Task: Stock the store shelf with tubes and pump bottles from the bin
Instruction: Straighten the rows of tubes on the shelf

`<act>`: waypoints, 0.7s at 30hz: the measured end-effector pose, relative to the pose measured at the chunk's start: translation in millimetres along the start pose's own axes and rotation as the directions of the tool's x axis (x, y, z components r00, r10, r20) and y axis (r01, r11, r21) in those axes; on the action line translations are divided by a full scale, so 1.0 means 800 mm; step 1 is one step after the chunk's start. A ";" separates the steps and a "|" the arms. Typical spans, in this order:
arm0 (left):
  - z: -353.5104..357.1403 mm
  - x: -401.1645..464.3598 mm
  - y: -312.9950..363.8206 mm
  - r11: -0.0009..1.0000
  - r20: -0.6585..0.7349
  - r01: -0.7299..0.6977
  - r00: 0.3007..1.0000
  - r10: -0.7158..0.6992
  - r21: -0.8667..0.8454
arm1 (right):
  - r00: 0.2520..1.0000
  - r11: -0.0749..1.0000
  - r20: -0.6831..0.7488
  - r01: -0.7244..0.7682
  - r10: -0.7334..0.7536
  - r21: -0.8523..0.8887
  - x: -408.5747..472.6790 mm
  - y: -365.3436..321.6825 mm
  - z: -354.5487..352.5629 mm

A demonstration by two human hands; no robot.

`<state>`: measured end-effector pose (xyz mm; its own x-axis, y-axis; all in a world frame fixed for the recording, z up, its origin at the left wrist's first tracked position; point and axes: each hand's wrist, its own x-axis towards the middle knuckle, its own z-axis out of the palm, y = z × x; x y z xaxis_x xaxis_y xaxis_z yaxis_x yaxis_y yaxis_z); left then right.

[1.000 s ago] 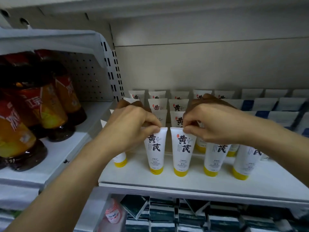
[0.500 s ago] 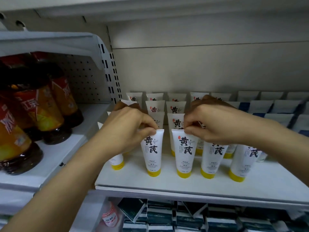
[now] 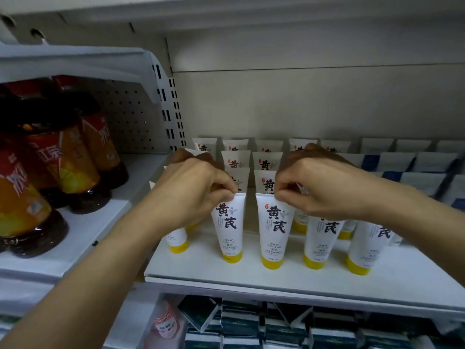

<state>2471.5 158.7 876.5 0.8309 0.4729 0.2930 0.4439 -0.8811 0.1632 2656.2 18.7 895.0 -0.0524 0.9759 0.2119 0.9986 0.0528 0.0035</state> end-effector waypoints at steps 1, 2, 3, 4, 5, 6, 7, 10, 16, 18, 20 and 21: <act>0.000 0.000 0.000 1.000 0.007 0.003 1.000 -0.003 -0.010 | 1.000 1.000 -0.006 0.003 -0.003 -0.003 0.000 0.000 0.001; 0.000 0.000 0.000 1.000 0.012 0.007 1.000 -0.007 -0.024 | 1.000 1.000 -0.011 0.002 -0.002 -0.006 0.000 0.001 0.002; -0.001 0.001 0.001 0.999 0.015 0.013 1.000 -0.013 -0.030 | 1.000 1.000 -0.015 -0.001 0.001 -0.008 0.000 0.001 0.003; -0.001 0.001 0.001 0.999 0.016 0.019 1.000 -0.019 -0.029 | 1.000 1.000 -0.016 -0.001 0.000 -0.008 0.000 0.002 0.003; -0.002 0.001 0.002 0.999 0.021 0.024 1.000 -0.023 -0.029 | 1.000 1.000 -0.015 0.002 -0.002 -0.006 0.001 0.002 0.003; -0.003 0.001 0.004 0.999 0.030 0.027 0.999 -0.025 -0.043 | 1.000 1.000 -0.011 0.003 -0.003 -0.004 0.001 0.002 0.003; -0.003 0.002 0.005 0.998 0.039 0.025 0.999 -0.022 -0.065 | 1.000 1.000 0.001 0.001 -0.001 0.002 0.002 0.001 0.002; -0.006 0.003 0.007 0.993 0.057 0.022 0.998 -0.015 -0.116 | 0.999 1.000 0.031 -0.005 0.004 0.026 0.003 0.000 -0.002; -0.010 -0.005 -0.003 0.974 0.037 0.018 0.999 -0.010 -0.226 | 1.000 0.998 0.028 0.008 -0.009 0.055 0.008 0.001 -0.007; -0.015 -0.010 -0.009 0.956 -0.021 0.019 0.999 -0.026 -0.293 | 1.000 0.998 0.028 0.011 -0.013 0.059 0.012 0.001 -0.010; -0.025 -0.013 -0.018 0.928 -0.110 0.041 0.990 -0.088 -0.370 | 1.000 0.998 0.005 0.019 -0.019 0.057 0.019 0.002 -0.016; -0.032 -0.013 -0.025 0.921 -0.146 0.059 0.982 -0.124 -0.385 | 1.000 0.998 -0.006 0.023 -0.022 0.065 0.025 0.002 -0.020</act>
<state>2445.4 171.4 894.1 0.7116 0.5742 0.4048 0.3287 -0.7813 0.5306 2656.8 35.2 914.7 -0.0745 0.9731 0.2179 0.9945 0.0886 -0.0556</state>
